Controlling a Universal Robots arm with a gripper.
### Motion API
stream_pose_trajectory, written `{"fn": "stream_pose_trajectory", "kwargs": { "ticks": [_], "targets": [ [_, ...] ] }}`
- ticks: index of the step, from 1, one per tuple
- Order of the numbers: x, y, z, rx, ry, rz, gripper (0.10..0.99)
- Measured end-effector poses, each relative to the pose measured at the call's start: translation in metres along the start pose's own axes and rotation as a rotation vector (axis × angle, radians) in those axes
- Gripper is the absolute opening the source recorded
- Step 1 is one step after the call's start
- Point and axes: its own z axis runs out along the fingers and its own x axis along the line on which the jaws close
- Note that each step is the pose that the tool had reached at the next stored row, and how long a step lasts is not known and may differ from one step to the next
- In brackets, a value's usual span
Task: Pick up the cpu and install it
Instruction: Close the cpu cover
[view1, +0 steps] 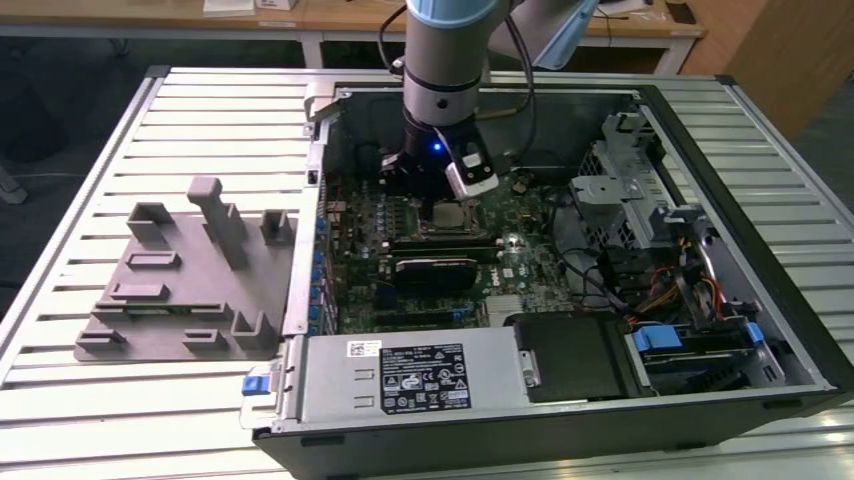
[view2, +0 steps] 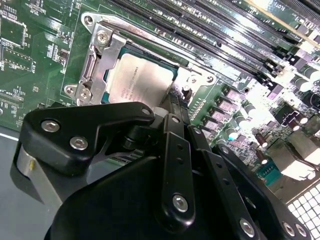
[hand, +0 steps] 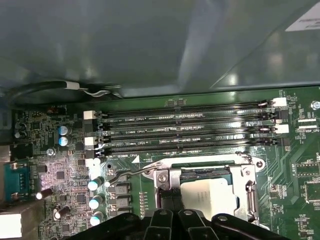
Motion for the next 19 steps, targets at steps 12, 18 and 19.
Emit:
{"fn": "stream_pose_trajectory", "kwargs": {
  "ticks": [12, 18, 19],
  "targets": [
    [-0.0066, 0.0005, -0.0002, 0.0, 0.0001, 0.0, 0.106],
    [-0.0068, 0.0007, -0.0026, 0.0, 0.0004, 0.0, 0.106],
    [-0.0068, 0.0008, -0.0036, 0.0, 0.0003, 0.0, 0.106]
  ]
}}
